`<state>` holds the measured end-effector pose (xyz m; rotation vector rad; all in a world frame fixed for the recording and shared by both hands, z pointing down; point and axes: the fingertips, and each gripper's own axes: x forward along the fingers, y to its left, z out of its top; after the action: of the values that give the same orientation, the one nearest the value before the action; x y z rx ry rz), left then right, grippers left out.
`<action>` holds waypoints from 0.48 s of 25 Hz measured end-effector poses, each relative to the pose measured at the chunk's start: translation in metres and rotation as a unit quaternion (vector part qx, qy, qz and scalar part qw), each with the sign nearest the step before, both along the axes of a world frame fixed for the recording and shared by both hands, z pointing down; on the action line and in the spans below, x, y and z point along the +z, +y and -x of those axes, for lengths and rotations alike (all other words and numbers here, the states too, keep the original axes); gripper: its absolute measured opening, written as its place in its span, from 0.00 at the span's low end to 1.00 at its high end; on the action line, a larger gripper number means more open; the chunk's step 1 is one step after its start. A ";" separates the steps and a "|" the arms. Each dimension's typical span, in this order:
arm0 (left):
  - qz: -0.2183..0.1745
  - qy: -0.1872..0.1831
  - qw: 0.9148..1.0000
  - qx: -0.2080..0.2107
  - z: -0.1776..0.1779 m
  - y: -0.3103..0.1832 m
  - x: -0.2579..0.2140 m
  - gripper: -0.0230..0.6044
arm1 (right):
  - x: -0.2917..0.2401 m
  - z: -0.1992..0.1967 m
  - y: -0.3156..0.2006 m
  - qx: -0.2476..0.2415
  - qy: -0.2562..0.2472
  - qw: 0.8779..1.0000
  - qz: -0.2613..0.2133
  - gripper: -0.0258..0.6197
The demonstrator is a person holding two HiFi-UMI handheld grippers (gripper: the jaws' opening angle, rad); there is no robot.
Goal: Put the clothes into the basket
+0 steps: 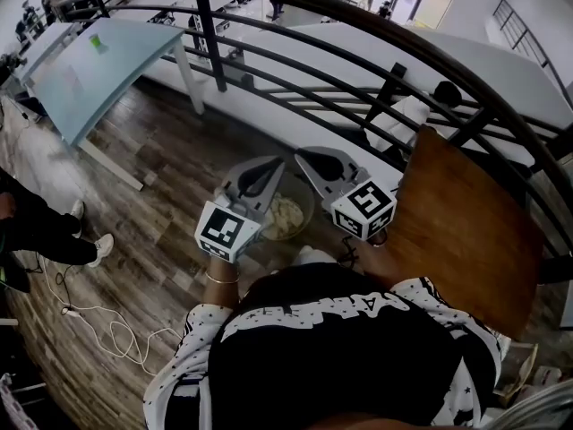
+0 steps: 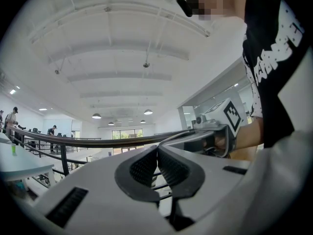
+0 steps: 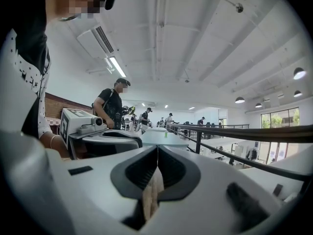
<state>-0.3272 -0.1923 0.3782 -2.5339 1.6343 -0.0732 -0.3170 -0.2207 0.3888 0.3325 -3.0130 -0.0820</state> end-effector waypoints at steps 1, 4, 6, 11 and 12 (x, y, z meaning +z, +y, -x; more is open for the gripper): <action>0.000 0.000 1.000 0.000 0.000 0.000 0.000 0.06 | 0.000 0.000 0.000 0.000 0.000 1.000 0.000 0.08; 0.000 0.000 1.000 -0.001 -0.001 0.002 0.000 0.06 | 0.000 -0.001 0.001 0.000 0.000 1.000 -0.001 0.08; 0.000 -0.001 1.000 -0.001 0.000 0.003 0.001 0.06 | 0.000 0.000 0.002 -0.001 0.000 1.000 -0.002 0.08; -0.001 0.000 1.000 -0.003 0.000 0.003 -0.001 0.06 | 0.000 0.000 0.002 -0.004 0.001 1.000 -0.003 0.08; -0.001 0.001 1.000 -0.003 0.000 0.003 -0.001 0.06 | 0.000 0.000 0.003 -0.004 0.001 1.000 -0.003 0.08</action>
<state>-0.3277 -0.1890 0.3773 -2.5282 1.6409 -0.0695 -0.3175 -0.2181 0.3892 0.3197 -3.0121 -0.0924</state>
